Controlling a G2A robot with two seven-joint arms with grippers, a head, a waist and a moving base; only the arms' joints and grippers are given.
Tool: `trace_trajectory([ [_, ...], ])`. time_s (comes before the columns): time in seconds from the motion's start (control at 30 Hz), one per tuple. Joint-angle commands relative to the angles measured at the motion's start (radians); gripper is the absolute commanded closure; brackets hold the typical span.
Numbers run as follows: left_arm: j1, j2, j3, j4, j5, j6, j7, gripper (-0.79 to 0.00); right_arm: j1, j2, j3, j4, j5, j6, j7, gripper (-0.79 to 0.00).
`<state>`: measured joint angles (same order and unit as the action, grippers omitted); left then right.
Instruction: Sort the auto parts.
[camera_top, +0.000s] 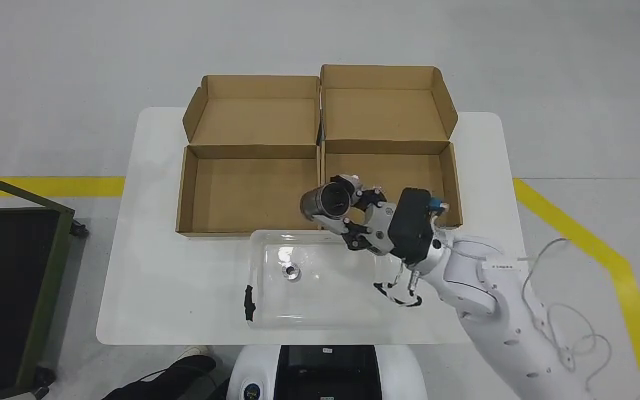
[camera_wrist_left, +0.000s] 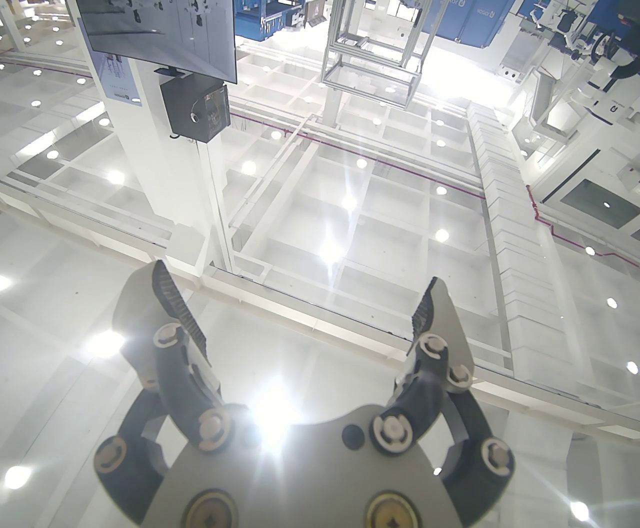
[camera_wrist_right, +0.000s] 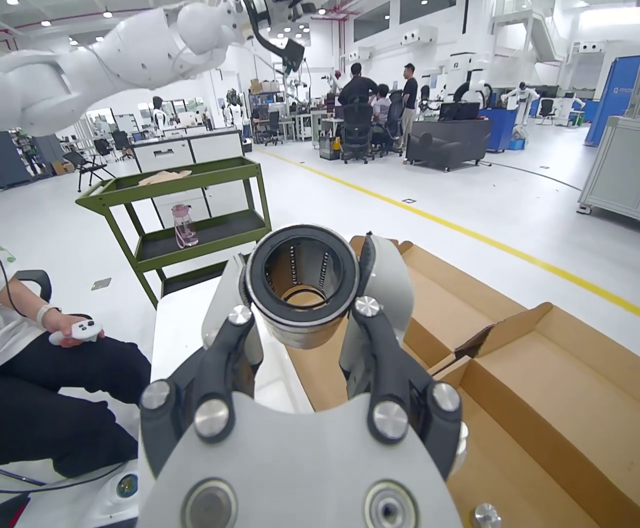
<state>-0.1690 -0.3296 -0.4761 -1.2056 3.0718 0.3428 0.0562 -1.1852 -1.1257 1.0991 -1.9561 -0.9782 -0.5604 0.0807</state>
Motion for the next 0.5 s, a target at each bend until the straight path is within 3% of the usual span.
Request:
trace_trajectory([
  [0.0, 0.000, 0.000, 0.000, 0.000, 0.000, 0.000, 0.000, -0.785, 0.015, -0.004, -0.021, 0.021, -0.021, 0.004, 0.013, 0.000],
  [0.47, 0.000, 0.000, 0.000, 0.000, 0.000, 0.000, 0.000, -0.785, 0.179, -0.056, -0.206, 0.238, -0.120, 0.069, 0.089, 0.000],
])
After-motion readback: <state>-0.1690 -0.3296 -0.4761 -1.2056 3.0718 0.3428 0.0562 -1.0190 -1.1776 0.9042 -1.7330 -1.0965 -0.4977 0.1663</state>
